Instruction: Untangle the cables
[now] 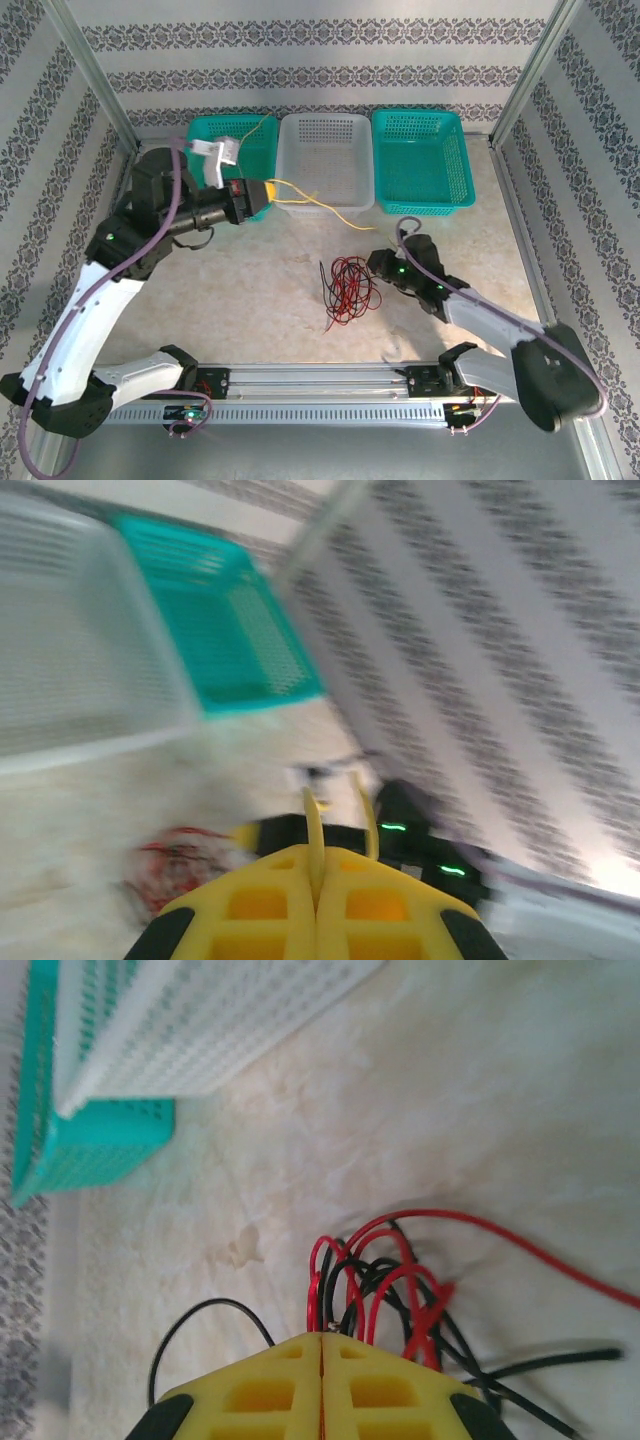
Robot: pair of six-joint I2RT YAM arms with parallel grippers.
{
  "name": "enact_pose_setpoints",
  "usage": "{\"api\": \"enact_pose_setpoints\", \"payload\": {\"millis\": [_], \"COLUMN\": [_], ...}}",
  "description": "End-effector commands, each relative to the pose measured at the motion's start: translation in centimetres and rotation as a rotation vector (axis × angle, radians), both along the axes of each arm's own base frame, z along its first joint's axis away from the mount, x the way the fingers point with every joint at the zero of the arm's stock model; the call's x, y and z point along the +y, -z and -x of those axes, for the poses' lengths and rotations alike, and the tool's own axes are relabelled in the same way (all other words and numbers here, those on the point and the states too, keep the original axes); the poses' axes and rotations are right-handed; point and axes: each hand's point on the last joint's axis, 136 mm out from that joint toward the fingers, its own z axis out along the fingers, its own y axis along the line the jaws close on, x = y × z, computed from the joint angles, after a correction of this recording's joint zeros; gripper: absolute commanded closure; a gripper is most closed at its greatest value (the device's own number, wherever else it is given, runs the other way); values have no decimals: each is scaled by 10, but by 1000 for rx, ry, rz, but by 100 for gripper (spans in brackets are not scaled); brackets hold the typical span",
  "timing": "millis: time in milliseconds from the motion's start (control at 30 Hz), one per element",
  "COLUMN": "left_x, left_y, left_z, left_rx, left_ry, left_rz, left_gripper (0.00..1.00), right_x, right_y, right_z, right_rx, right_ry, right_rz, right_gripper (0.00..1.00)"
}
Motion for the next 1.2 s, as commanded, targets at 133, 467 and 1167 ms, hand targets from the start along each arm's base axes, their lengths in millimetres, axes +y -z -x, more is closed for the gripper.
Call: {"api": "enact_pose_setpoints", "payload": {"millis": [133, 467, 1167], "left_x": [115, 64, 75], "left_y": [40, 50, 2], "left_z": [-9, -14, -53], "left_rx": [-69, -86, -159], "left_ry": [-406, -194, -361], "left_rz": [-593, -439, -307], "left_gripper": [100, 100, 100], "right_x": [-68, -79, 16], "right_y": [-32, -82, -206], "right_z": [6, 0, 14], "right_rx": [-51, -47, -270], "right_ry": [159, 103, -192], "right_rz": [14, 248, 248], "right_gripper": [100, 53, 36]}}
